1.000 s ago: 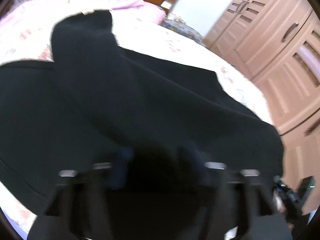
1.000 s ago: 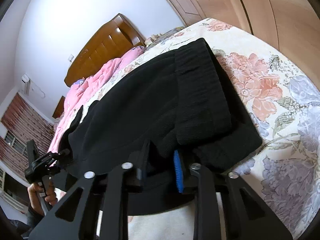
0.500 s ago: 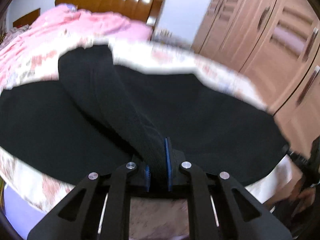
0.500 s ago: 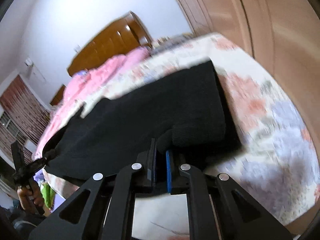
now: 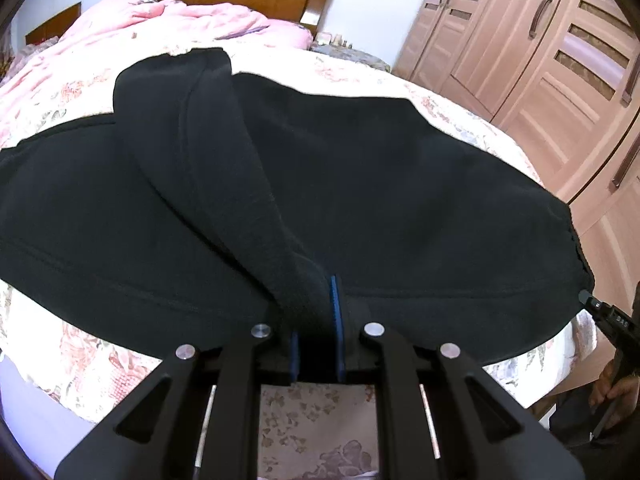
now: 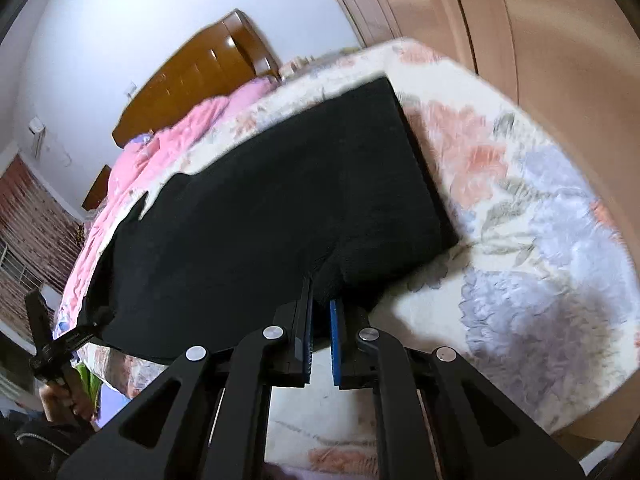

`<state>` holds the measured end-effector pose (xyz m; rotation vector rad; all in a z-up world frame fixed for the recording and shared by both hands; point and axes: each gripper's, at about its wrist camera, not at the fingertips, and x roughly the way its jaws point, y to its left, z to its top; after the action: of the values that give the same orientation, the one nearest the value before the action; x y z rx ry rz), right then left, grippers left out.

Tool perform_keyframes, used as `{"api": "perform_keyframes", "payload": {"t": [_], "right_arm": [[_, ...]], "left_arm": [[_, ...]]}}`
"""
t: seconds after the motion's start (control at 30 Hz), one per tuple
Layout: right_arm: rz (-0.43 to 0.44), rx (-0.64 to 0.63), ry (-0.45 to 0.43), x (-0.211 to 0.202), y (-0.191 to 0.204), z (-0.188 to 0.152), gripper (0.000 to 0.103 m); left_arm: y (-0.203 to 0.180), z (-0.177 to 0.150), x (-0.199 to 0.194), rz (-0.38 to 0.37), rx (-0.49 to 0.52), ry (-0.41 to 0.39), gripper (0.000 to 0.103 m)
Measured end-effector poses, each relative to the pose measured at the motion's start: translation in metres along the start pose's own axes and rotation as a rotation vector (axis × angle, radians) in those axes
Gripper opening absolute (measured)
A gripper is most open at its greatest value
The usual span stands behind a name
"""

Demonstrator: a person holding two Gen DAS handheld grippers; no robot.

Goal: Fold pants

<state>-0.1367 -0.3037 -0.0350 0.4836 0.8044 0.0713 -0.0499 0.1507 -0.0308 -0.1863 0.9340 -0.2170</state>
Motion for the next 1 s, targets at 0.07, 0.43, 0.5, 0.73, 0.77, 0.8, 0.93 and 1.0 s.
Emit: {"api": "perform_keyframes", "payload": {"t": [0.07, 0.43, 0.5, 0.73, 0.77, 0.8, 0.93, 1.0], "right_arm": [[-0.022, -0.050, -0.027, -0.009, 0.009, 0.001, 0.006], [-0.031, -0.025, 0.008, 0.005, -0.002, -0.005, 0.006], [-0.019, -0.005, 0.029, 0.013, -0.009, -0.008, 0.006], [-0.022, 0.005, 0.036, -0.004, -0.010, 0.003, 0.034], [-0.049, -0.009, 0.014, -0.012, -0.009, 0.006, 0.039], [-0.080, -0.022, -0.006, -0.019, -0.007, 0.008, 0.041], [-0.162, -0.104, -0.136, -0.039, 0.012, 0.028, 0.052], [-0.137, -0.165, -0.143, -0.028, 0.030, 0.039, 0.071]], "left_arm": [[-0.004, 0.002, 0.000, 0.004, 0.020, 0.003, 0.013], [-0.004, -0.001, 0.003, 0.016, 0.038, 0.016, 0.014], [-0.002, -0.004, 0.009, 0.021, 0.031, 0.029, 0.016], [0.001, -0.004, -0.016, 0.148, 0.052, -0.079, 0.081], [0.002, -0.003, -0.028, 0.185, 0.046, -0.140, 0.082], [0.001, -0.001, -0.038, 0.216, 0.046, -0.190, 0.089], [-0.019, 0.020, -0.061, 0.175, 0.085, -0.307, 0.099], [-0.042, 0.038, -0.047, 0.102, 0.147, -0.261, 0.101]]}}
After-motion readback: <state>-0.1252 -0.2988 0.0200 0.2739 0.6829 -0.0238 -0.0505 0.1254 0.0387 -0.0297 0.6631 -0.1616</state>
